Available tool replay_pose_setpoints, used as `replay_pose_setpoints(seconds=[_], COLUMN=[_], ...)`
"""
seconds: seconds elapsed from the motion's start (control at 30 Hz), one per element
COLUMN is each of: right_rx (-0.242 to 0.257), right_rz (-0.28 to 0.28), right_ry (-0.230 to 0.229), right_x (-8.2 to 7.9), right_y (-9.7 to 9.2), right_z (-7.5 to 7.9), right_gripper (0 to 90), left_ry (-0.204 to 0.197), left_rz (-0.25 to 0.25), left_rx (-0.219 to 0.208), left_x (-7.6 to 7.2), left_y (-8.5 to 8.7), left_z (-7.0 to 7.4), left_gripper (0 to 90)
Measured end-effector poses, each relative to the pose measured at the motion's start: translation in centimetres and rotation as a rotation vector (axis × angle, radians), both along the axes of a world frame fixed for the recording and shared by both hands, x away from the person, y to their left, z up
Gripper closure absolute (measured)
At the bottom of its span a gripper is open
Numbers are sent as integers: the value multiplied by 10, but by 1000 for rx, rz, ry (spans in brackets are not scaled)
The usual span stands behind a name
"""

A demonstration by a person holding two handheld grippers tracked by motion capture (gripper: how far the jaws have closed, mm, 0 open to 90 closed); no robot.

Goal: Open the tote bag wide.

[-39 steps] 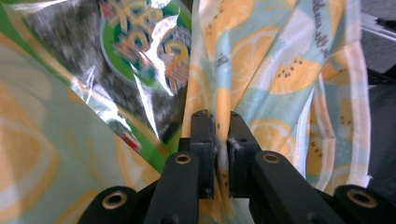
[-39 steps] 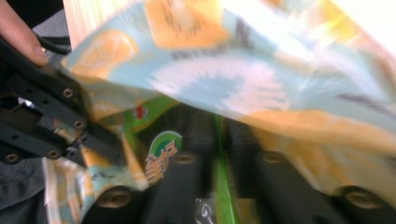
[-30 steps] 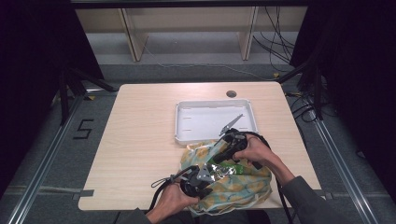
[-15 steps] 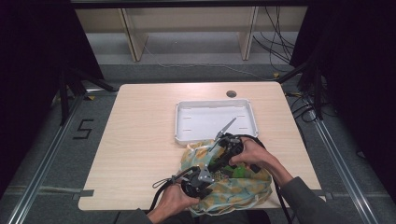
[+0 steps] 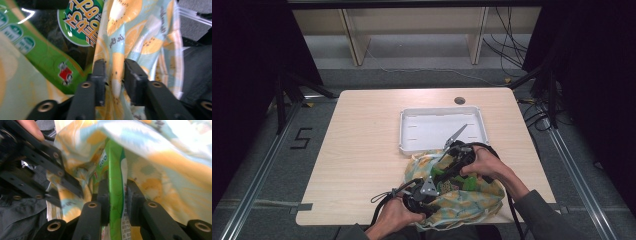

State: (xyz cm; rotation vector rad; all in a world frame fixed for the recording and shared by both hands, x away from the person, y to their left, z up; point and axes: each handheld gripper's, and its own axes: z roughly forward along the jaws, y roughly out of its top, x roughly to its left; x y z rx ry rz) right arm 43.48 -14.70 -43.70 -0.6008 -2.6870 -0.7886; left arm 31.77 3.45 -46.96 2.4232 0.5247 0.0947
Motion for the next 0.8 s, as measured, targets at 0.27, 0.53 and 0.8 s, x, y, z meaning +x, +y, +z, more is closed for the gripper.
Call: replay_pose_setpoints(seconds=[0.27, 0.53, 0.8], right_rx=[-17, -19, -7], right_rz=[-29, -51, -55], right_ry=[-56, -83, -132], right_x=[1, -2, -7], right_y=[-9, -15, -22], right_z=[10, 20, 32], right_gripper=[771, 771, 771], left_ry=[-37, -46, -58], left_rz=[-38, -12, 54], left_rx=[-28, -89, -160], left_x=[-8, -19, -21], left_y=[13, 22, 38], left_z=[25, 39, 53], left_gripper=[569, 512, 454])
